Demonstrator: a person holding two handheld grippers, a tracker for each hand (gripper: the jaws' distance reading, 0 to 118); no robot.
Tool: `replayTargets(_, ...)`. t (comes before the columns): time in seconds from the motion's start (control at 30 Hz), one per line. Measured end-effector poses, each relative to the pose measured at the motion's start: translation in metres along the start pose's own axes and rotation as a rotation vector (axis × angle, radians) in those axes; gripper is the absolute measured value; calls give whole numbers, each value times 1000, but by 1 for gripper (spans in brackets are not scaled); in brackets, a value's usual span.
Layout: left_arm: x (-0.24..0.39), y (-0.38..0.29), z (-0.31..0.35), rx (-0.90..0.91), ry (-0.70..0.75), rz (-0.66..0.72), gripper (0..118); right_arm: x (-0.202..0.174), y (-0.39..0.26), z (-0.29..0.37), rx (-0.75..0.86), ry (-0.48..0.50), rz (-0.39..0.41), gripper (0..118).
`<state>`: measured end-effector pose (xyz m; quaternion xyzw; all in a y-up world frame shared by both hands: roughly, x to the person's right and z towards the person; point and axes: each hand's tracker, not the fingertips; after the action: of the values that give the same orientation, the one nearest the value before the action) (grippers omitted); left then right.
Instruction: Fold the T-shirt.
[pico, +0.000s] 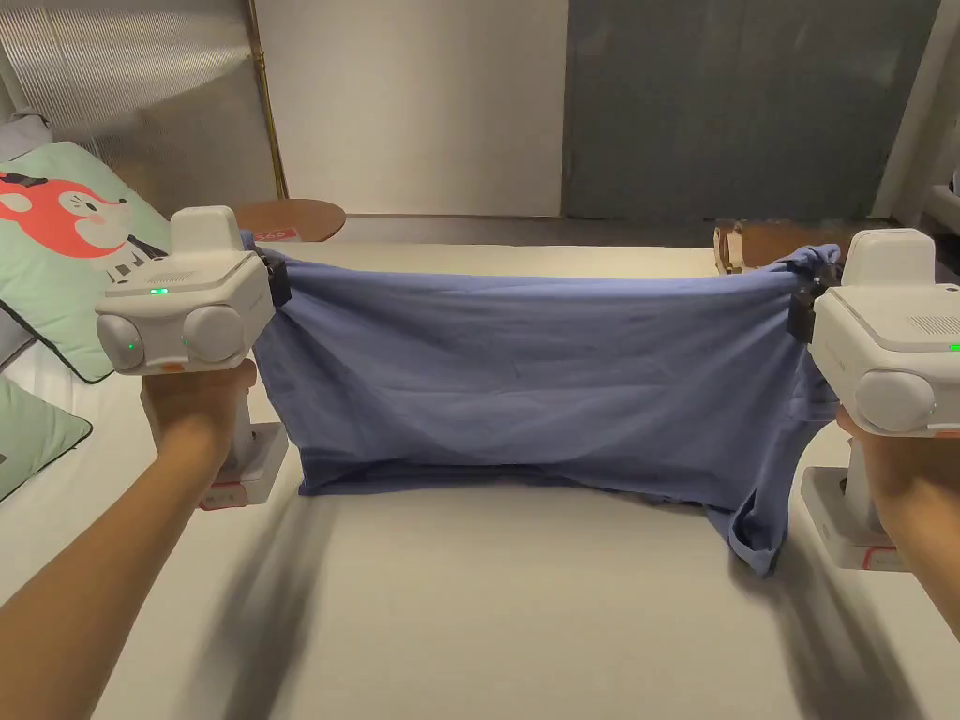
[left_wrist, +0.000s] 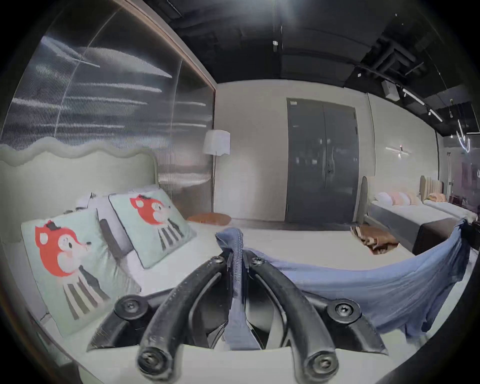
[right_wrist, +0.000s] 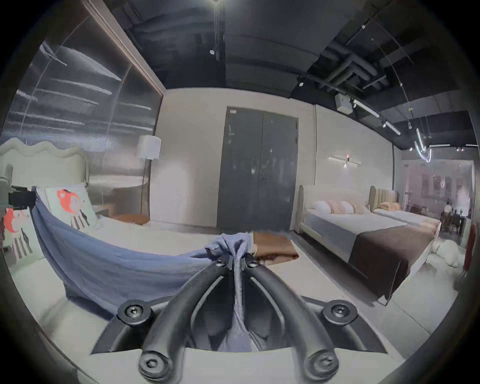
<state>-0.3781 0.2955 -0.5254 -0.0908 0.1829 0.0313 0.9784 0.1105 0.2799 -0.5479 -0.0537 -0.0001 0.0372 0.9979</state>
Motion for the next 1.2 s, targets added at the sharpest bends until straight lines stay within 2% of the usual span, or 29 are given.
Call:
replayTargets(0.33, -38, -111, 86, -194, -10, -2, 2, 7, -76, 82, -154, 96, -65, 4)
replayTargets(0.6, -84, -157, 179, -309, -35, -18, 2, 25, -117, 187, -237, 169, -110, 4)
replayTargets(0.83, -116, -180, 253, -372, -56, 1, 2, 35, -147, 280, -300, 174, -134, 4)
replayTargets(0.97, -132, -194, 285, -415, -64, -6, 2, 42, -166, 324, -352, 180, -194, 4)
replayTargets(1.2, -150, -230, 321, -524, -59, 5, 2, 43, -197, 379, -492, 162, -203, 4)
